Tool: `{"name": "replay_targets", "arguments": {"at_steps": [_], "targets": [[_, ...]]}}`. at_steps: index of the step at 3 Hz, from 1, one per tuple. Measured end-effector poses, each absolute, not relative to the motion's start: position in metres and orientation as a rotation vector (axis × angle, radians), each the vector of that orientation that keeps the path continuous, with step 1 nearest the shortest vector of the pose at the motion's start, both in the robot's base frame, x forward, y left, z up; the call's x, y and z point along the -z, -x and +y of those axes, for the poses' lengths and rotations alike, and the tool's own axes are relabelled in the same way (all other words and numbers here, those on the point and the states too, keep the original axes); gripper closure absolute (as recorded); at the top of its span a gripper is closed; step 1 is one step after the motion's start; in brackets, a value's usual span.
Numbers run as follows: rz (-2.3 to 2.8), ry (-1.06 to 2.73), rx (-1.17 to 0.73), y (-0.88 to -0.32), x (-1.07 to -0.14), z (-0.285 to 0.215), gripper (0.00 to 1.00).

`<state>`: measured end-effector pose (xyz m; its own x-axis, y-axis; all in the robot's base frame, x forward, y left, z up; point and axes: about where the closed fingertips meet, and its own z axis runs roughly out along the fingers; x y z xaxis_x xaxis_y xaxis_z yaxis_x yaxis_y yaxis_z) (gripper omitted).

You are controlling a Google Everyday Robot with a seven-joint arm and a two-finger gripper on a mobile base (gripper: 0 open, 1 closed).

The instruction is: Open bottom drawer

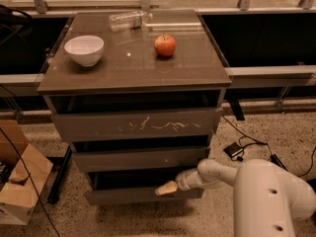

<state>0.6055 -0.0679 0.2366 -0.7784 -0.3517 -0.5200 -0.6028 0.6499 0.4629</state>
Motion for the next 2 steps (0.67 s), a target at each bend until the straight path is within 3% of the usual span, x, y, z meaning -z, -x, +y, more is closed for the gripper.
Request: {"name": "replay_targets", "arguments": {"at_steps": [1,2], "targets": [[2.494,0.727,-0.999,-0.607,-0.212,-0.062,0.25],[2.516,0.788,-1.007,-0.597,-0.2,-0.066,0.28]]}}
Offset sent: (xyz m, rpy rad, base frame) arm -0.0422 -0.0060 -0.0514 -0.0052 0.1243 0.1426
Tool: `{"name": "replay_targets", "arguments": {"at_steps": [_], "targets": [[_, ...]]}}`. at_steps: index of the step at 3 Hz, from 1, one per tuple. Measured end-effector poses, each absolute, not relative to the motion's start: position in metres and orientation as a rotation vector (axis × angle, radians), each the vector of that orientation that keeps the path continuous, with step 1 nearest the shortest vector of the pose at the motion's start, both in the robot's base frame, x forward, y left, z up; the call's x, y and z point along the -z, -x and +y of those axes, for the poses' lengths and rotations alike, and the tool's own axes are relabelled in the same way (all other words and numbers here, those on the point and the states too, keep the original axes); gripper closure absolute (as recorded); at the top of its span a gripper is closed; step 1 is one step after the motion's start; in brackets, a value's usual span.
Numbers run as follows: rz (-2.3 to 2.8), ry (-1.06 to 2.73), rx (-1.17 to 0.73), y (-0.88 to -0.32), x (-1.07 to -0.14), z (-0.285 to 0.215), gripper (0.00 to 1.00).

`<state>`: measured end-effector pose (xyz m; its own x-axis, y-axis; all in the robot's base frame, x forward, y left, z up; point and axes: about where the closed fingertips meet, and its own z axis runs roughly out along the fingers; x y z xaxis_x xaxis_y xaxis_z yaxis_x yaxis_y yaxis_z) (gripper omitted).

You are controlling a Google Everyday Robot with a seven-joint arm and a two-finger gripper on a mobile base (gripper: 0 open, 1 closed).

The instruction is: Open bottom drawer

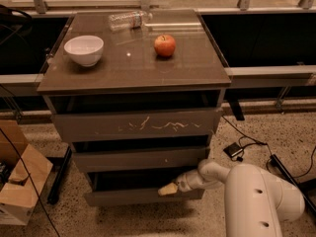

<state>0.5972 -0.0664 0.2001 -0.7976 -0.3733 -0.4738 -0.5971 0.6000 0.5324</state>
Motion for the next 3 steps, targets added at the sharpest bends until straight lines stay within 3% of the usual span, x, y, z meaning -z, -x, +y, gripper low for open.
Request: {"name": "replay_targets", "arguments": {"at_steps": [1,2,3], "targets": [[2.525,0.808,-0.999,-0.593,-0.203,-0.071,0.06],[2.525,0.808,-0.999,-0.593,-0.205,-0.071,0.0],[2.574,0.918,-0.977,-0.557,-0.203,-0.08,0.0]]}}
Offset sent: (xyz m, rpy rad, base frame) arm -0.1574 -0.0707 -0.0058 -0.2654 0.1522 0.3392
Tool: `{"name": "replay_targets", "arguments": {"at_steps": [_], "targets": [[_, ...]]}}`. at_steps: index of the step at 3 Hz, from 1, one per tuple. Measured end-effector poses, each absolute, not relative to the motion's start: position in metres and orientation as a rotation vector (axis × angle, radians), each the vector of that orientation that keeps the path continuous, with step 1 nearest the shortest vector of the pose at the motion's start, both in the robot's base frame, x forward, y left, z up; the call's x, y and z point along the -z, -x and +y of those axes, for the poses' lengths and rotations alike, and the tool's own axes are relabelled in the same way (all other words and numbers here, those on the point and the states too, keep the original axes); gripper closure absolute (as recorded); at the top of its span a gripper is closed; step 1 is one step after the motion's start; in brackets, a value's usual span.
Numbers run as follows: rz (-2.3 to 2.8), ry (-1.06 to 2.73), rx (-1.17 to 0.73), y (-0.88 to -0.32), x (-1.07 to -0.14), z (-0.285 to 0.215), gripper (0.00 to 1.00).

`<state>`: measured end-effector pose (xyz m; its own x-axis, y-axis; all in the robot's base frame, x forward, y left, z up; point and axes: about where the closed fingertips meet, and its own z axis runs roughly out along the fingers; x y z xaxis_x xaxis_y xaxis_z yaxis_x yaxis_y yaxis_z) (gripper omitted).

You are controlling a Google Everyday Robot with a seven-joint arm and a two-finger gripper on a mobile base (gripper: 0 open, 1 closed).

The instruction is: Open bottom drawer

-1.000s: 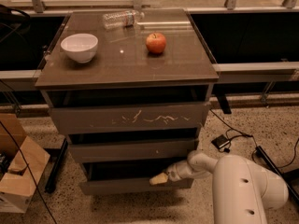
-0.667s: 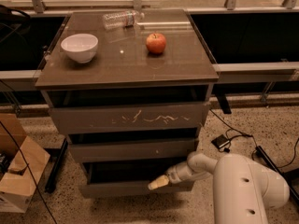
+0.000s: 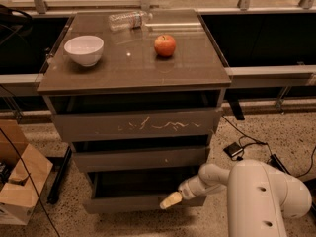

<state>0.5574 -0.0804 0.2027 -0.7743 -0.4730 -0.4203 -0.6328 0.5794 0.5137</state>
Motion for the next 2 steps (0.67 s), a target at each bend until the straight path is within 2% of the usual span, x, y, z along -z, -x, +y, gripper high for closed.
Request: {"name": "replay_targets", "arguments": {"at_steps": [2], "targets": [[2.618,1.011,-0.941,-0.5499,-0.194,-0.0731,0.0]]}}
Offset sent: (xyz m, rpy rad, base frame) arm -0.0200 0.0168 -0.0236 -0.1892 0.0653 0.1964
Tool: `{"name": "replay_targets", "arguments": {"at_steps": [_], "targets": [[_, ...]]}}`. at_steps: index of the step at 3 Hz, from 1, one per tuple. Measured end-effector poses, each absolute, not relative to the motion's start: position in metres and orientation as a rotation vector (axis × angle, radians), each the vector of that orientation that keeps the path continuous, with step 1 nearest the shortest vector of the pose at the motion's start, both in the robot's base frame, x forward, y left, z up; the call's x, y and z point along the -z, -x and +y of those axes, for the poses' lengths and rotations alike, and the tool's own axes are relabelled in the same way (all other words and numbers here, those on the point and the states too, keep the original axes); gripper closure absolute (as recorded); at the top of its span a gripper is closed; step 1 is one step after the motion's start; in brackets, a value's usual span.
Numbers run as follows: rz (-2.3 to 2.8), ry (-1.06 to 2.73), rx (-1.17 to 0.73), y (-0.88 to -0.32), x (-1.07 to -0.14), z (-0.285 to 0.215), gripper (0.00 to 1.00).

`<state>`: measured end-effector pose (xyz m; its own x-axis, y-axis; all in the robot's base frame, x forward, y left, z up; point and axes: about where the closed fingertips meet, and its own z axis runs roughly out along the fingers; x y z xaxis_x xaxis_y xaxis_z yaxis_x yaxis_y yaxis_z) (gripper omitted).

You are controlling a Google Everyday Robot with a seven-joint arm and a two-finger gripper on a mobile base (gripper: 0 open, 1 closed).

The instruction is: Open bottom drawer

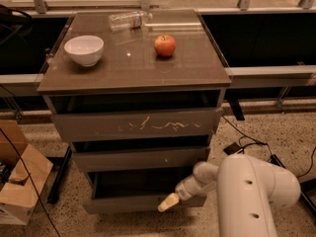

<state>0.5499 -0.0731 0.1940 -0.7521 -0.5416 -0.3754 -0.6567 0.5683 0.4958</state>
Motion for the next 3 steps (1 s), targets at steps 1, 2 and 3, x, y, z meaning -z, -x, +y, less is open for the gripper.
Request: {"name": "replay_targets", "arguments": {"at_steps": [1,2,3], "targets": [[2.671,1.066,-0.93,-0.538,-0.185,-0.071,0.0],[2.706,1.099,-0.948,-0.521,-0.181,-0.071,0.26],[2.75,1.152,-0.978,-0.5,-0.175,-0.071,0.49]]}}
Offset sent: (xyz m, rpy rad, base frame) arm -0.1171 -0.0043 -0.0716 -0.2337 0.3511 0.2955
